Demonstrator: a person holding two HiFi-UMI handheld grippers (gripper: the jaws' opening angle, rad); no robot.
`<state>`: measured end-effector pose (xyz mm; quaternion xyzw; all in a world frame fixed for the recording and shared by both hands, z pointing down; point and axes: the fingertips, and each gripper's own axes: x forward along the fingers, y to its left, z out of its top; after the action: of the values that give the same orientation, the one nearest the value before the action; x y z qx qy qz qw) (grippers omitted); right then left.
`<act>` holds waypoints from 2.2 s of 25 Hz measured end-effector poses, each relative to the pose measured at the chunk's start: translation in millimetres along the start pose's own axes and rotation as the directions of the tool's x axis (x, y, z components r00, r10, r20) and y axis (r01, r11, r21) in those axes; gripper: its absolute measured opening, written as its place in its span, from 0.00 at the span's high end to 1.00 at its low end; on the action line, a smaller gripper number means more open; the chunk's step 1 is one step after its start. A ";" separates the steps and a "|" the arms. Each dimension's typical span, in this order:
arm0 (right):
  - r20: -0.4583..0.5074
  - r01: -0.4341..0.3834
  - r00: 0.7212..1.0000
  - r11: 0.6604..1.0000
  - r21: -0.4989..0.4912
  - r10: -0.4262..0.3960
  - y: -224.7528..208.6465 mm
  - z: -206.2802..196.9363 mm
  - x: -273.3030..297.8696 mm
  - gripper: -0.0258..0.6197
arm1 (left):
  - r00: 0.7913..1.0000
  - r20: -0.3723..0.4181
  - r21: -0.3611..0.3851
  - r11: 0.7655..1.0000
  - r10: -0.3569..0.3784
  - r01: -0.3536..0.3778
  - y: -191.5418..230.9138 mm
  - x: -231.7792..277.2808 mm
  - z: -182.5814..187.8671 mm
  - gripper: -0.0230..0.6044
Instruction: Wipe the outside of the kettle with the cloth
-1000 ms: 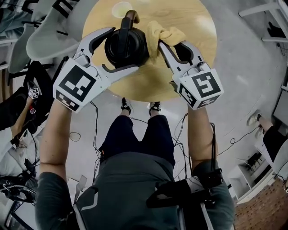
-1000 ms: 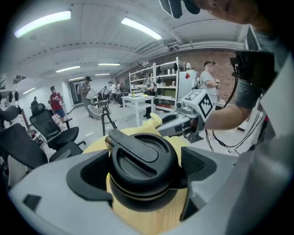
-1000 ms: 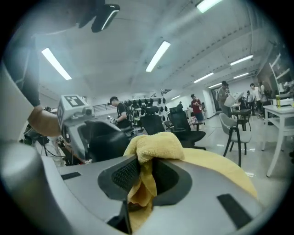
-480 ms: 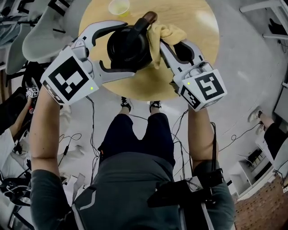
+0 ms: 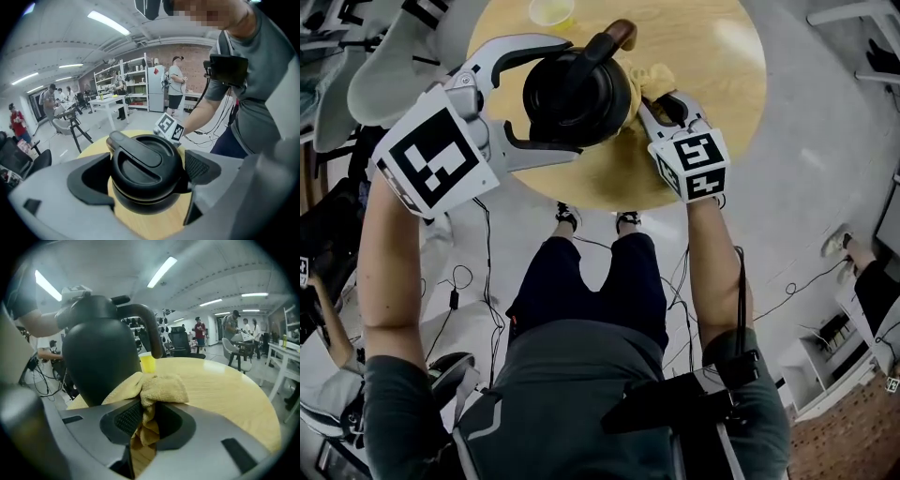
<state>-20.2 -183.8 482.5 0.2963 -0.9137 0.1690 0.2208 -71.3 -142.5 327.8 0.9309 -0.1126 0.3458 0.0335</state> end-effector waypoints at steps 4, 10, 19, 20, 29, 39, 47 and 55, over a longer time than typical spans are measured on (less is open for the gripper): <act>-0.034 -0.003 0.999 1.000 -0.024 0.002 2.1 -2.6 2.1 0.82 | 1.000 -0.013 0.029 0.999 -0.028 0.028 -0.6 -1.7 -2.0 0.19; 0.152 -0.027 0.988 0.996 0.087 0.013 6.1 65.5 -47.4 0.82 | 0.992 -0.098 0.137 0.986 -0.082 0.095 -1.7 -3.6 -6.2 0.19; 0.270 -0.080 0.958 0.995 -0.065 0.095 29.6 147.3 -64.0 0.82 | 0.996 -0.082 0.146 0.987 -0.048 0.059 -1.4 -1.2 -1.9 0.19; 0.265 -0.082 0.960 0.995 -0.056 0.094 25.7 143.9 -61.5 0.82 | 0.997 -0.074 0.152 0.988 -0.022 0.033 -0.1 -1.2 1.1 0.19; 0.178 -0.066 0.982 0.998 0.019 0.061 -1.0 91.4 -18.5 0.82 | 0.964 0.118 -0.055 0.971 0.240 -0.235 -5.3 -43.5 10.0 0.19; -0.026 -0.008 1.000 1.000 0.011 0.008 -13.6 17.2 27.4 0.82 | 0.884 0.102 -0.364 0.844 0.456 -0.393 -28.5 -62.0 -31.7 0.19; -0.166 -0.001 0.986 1.000 -0.027 -0.004 1.0 -15.6 6.8 0.82 | 0.808 0.155 -0.525 0.740 0.569 -0.420 -36.4 -86.1 -37.7 0.20; -0.217 0.007 0.976 0.998 0.058 0.006 51.8 -53.0 -15.1 0.82 | 0.815 0.167 -0.629 0.696 0.555 -0.346 -60.7 -94.5 -55.9 0.22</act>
<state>-25.1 -113.7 510.5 0.2827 -0.8788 0.2268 0.3103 -162.2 -58.0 309.7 0.8641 -0.4432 0.1247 0.2034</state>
